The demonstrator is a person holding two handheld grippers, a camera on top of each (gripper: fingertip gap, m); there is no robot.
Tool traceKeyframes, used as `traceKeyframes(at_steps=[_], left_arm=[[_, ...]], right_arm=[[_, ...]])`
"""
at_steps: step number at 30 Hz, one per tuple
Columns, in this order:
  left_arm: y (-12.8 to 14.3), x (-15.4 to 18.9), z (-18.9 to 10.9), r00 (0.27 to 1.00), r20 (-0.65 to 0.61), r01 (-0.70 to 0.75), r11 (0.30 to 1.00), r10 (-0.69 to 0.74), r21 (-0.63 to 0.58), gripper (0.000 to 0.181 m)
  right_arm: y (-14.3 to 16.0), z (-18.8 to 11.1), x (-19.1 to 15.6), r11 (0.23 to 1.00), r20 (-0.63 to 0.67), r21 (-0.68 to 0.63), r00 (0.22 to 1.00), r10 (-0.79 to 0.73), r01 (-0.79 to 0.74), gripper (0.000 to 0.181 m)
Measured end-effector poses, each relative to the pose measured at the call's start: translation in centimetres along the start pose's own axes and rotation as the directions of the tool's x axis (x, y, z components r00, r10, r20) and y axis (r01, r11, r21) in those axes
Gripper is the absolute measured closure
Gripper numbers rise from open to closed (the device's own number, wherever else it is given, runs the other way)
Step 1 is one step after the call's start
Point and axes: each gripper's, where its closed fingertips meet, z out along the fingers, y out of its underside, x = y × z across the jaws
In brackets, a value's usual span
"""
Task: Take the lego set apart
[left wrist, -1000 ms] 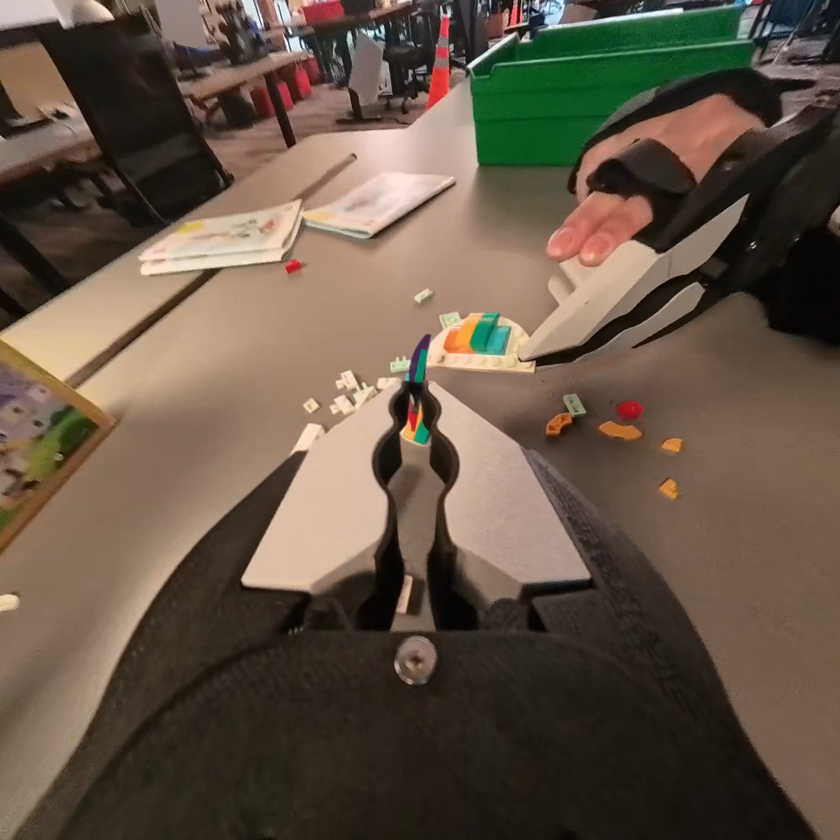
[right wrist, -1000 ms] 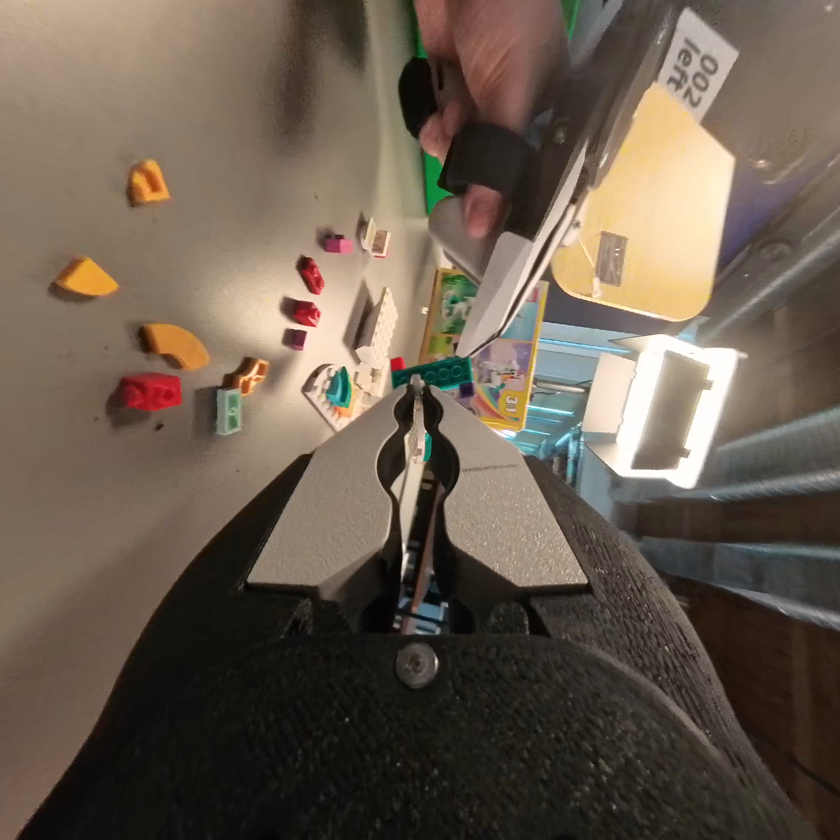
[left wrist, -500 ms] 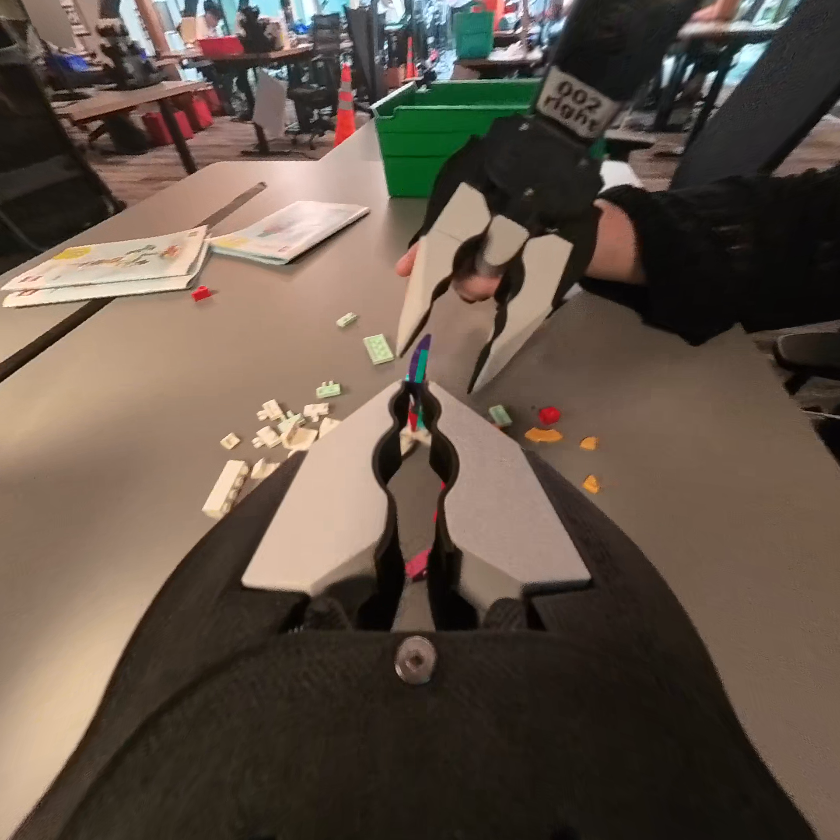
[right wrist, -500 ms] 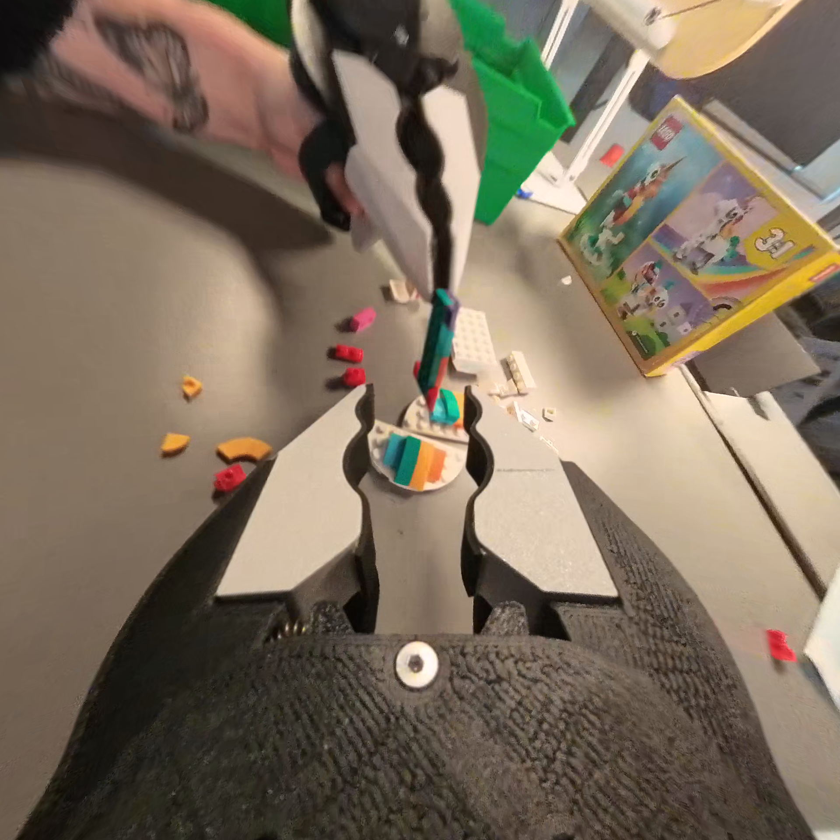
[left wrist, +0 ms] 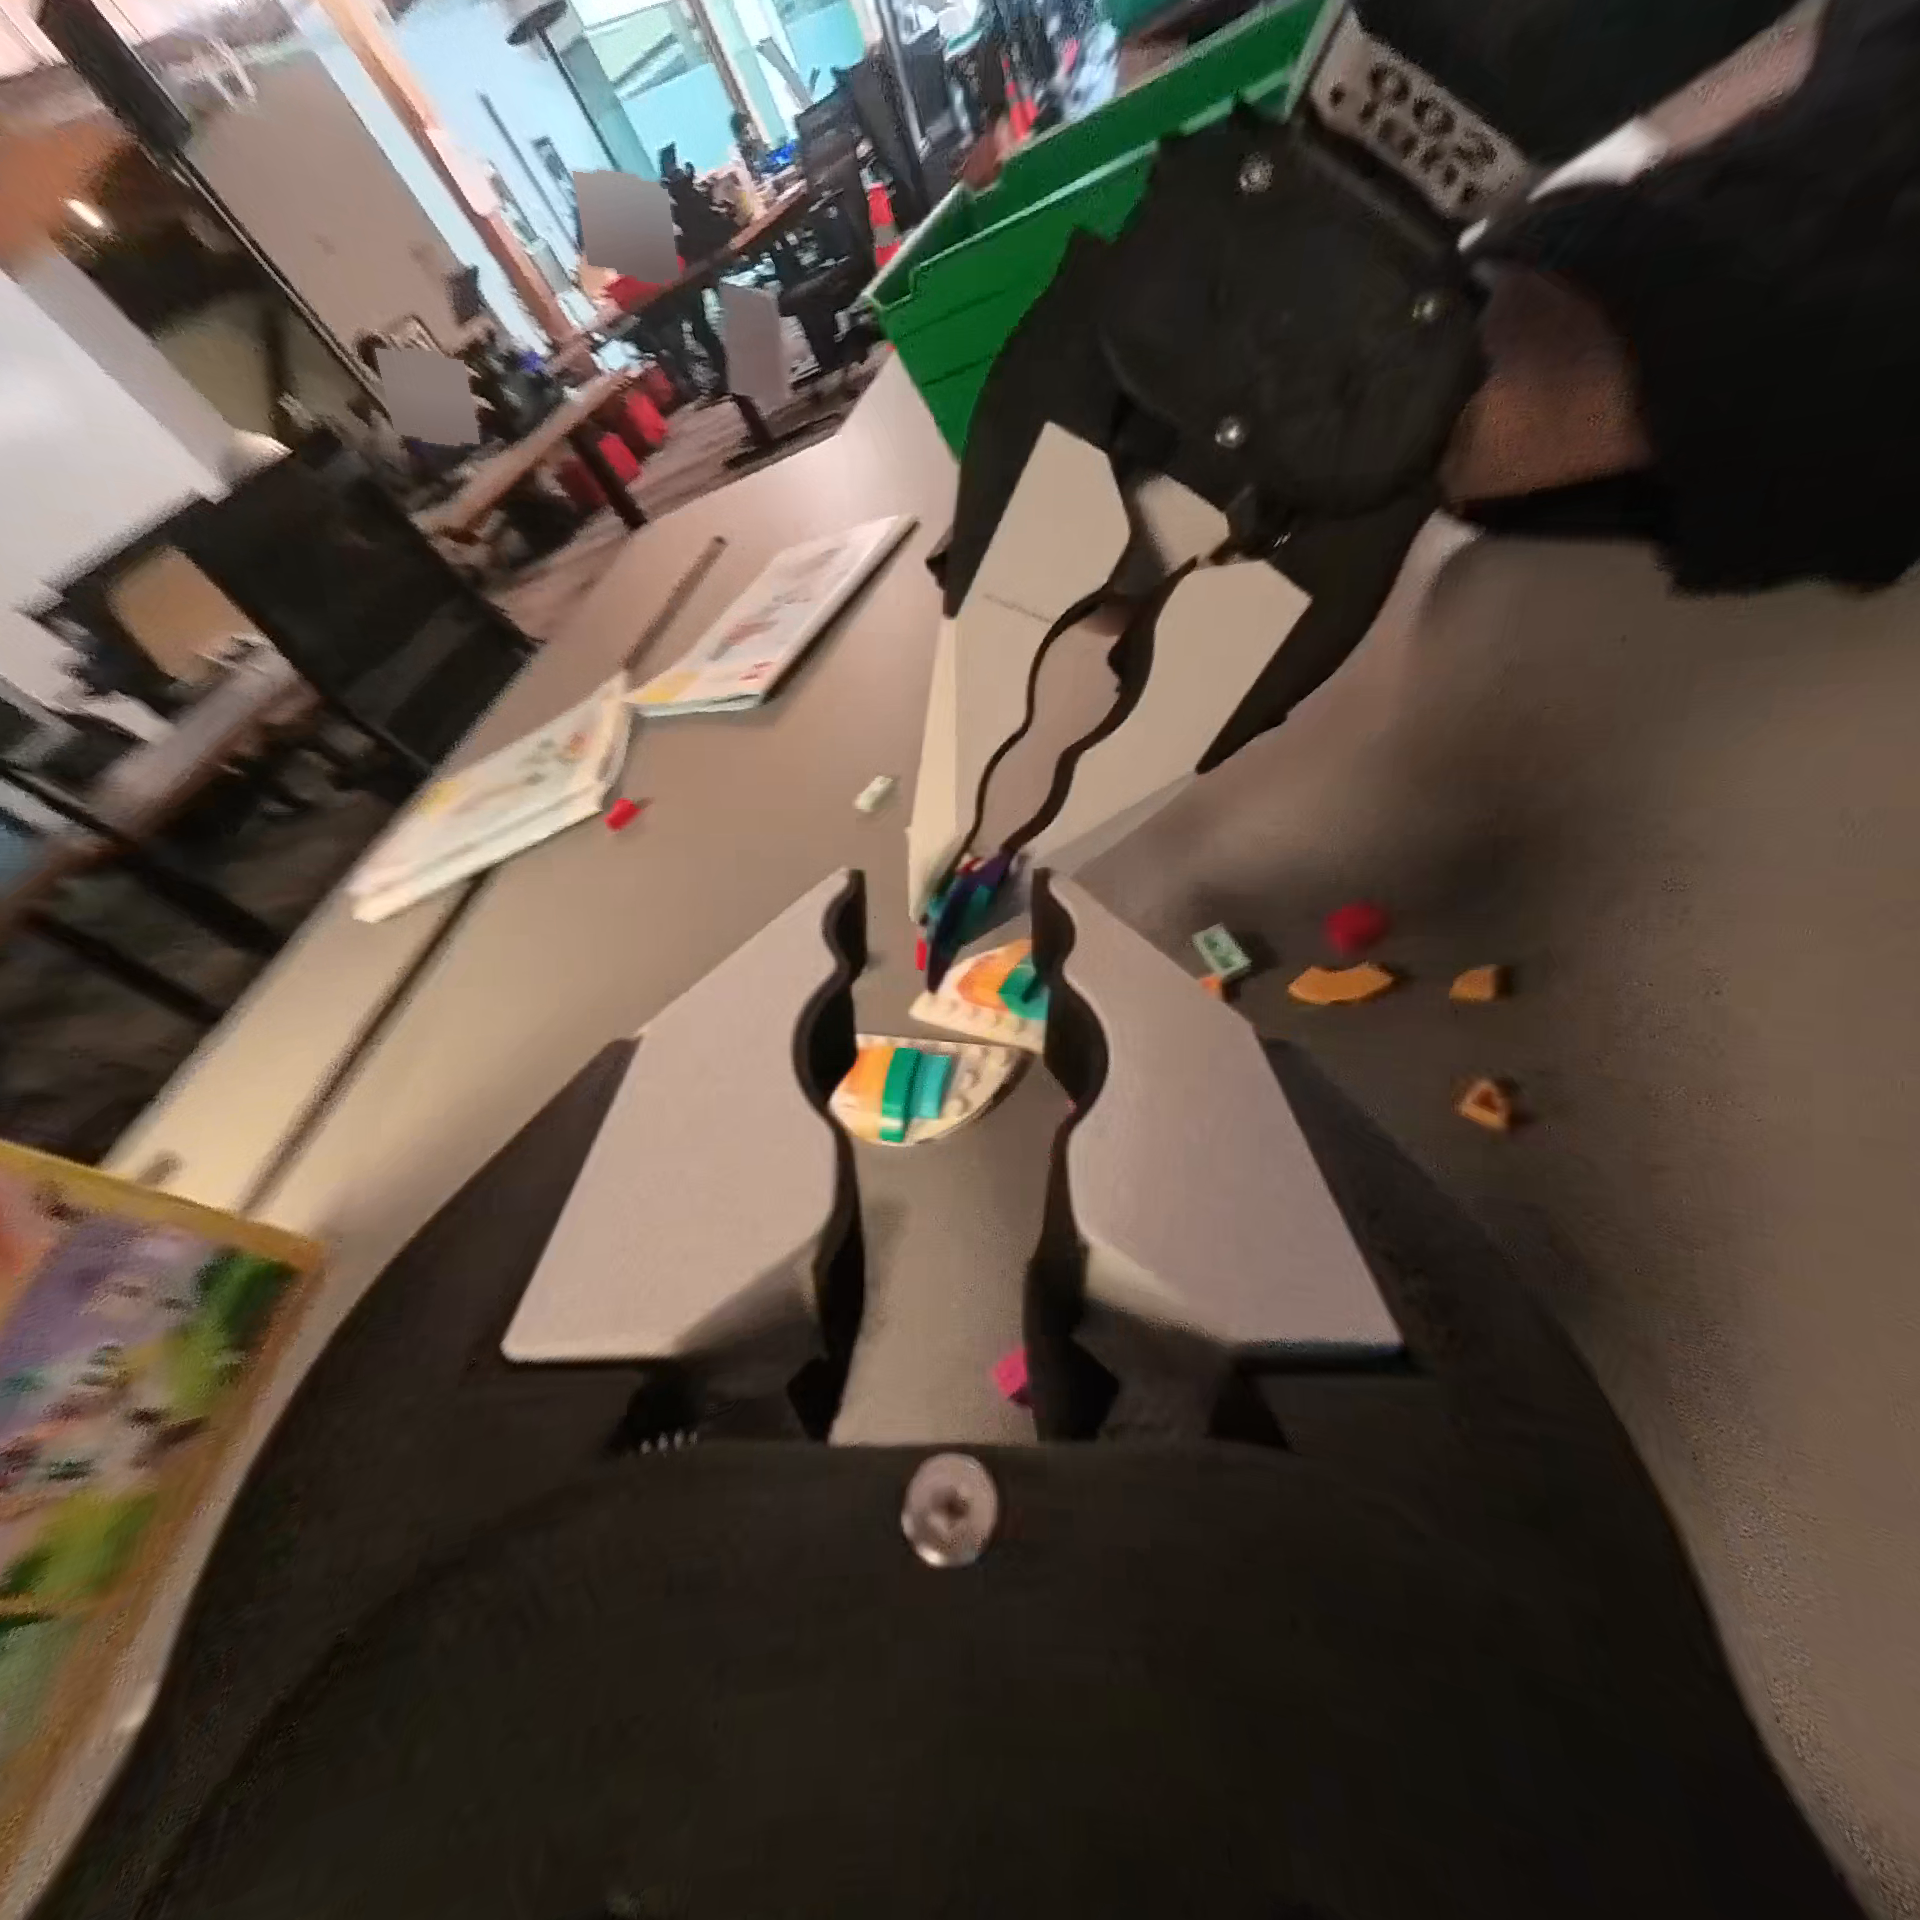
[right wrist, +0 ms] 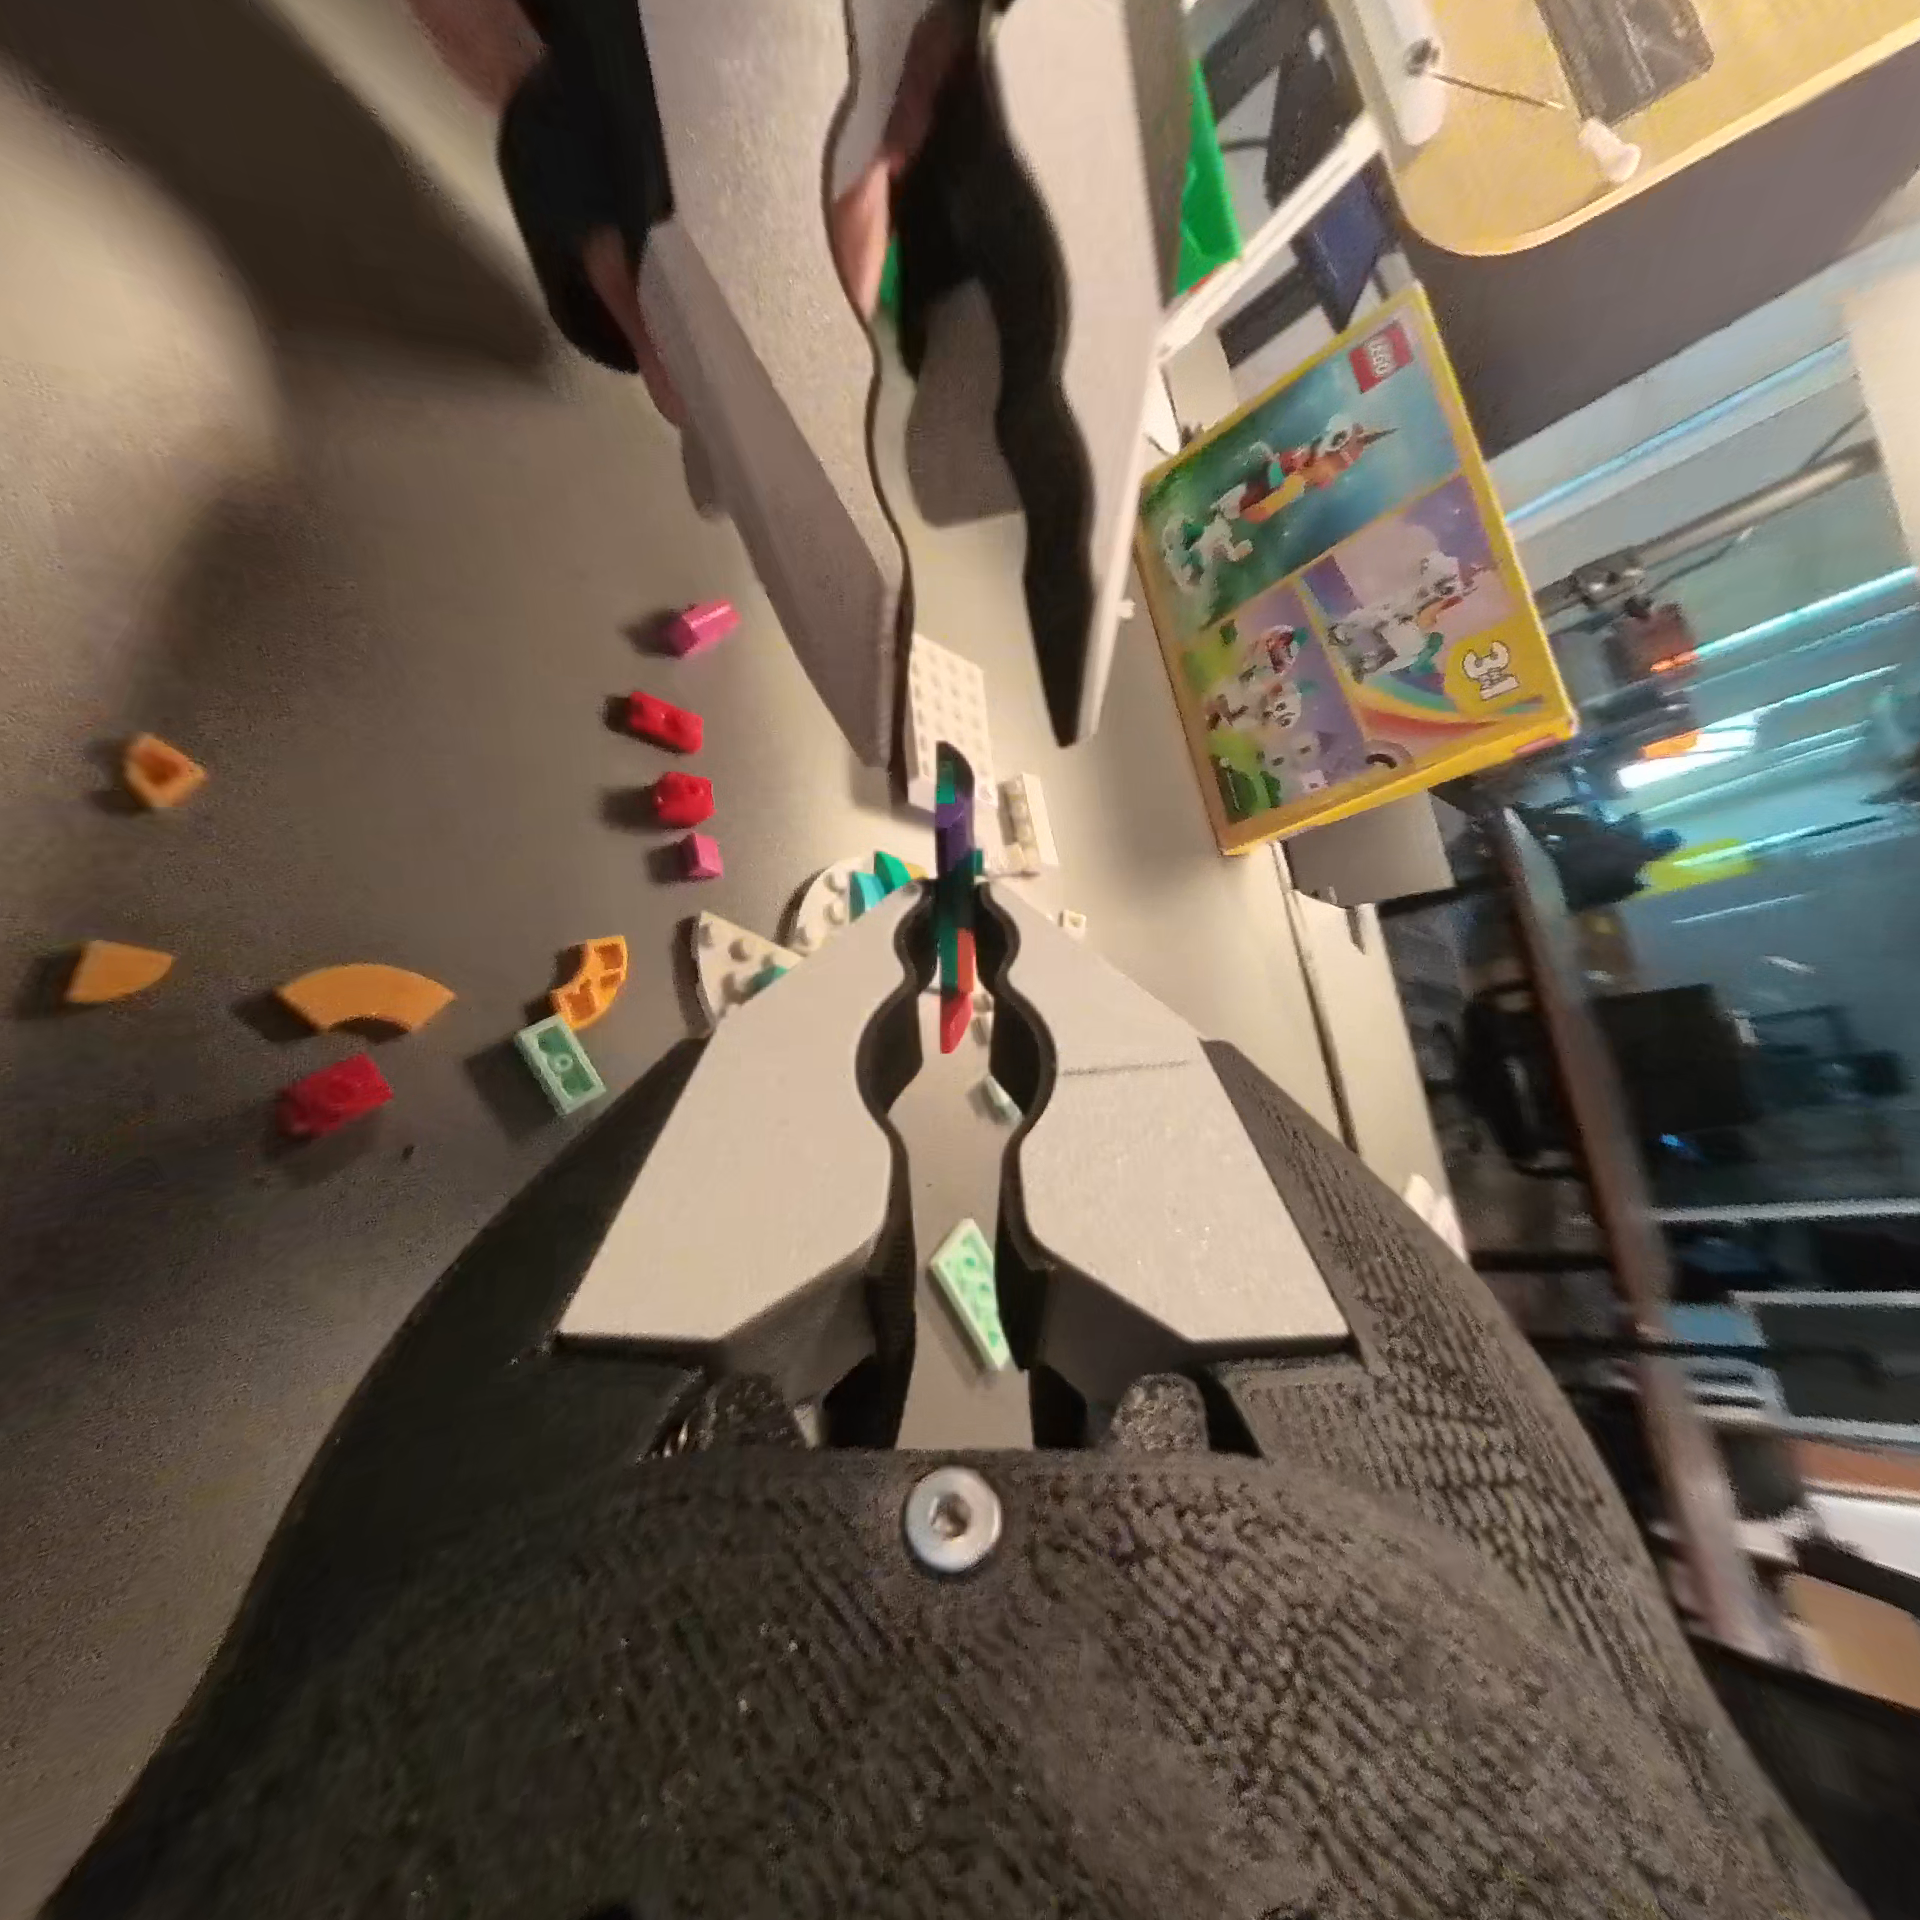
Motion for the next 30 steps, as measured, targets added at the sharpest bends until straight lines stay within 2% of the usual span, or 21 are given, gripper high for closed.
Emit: traceKeyframes(at_steps=[3,7,15,17,21,23,25,27,30], left_arm=[[0.0,0.7,0.5,0.987,0.036,-0.152,0.987,0.154,-0.056,0.151],[1.5,0.8,1.2,0.970,0.046,-0.230,0.960,0.240,-0.160,0.160],[2.1,1.1,1.4,0.963,0.020,-0.260,0.946,0.269,-0.194,0.175],[2.0,1.0,1.4,0.983,0.007,-0.181,0.966,0.185,-0.185,0.174],[1.3,0.4,1.1,0.993,-0.031,0.106,0.989,-0.110,-0.106,0.178],[0.3,-0.5,0.4,0.956,-0.062,0.286,0.958,-0.287,-0.024,0.178],[0.5,-2.1,-0.3,0.908,-0.047,0.418,0.909,-0.417,0.005,0.178],[2.2,-3.3,-0.7,0.885,0.025,0.465,0.884,-0.464,-0.051,0.177],[5.4,-2.7,-0.4,0.914,0.066,0.403,0.884,-0.399,-0.235,0.174]], right_arm=[[0.0,0.3,-0.4,0.996,-0.007,-0.037,0.997,-0.075,0.075,0.177],[0.1,0.5,-0.8,0.991,-0.008,-0.059,0.993,-0.121,0.120,0.177],[0.3,0.7,-1.0,0.973,-0.019,-0.105,0.978,-0.206,0.203,0.176],[0.3,0.7,-0.8,0.956,-0.043,-0.125,0.961,-0.272,0.265,0.176],[0.4,0.6,-0.4,0.882,-0.087,-0.195,0.888,-0.451,0.429,0.177],[0.7,0.7,-0.4,0.828,-0.099,-0.233,0.834,-0.543,0.511,0.177],[0.6,0.8,-0.1,0.822,-0.123,-0.232,0.823,-0.555,0.520,0.177],[0.7,0.7,0.1,0.860,-0.134,-0.209,0.858,-0.496,0.465,0.177],[0.9,0.5,0.3,0.911,-0.130,-0.163,0.907,-0.400,0.378,0.177]])
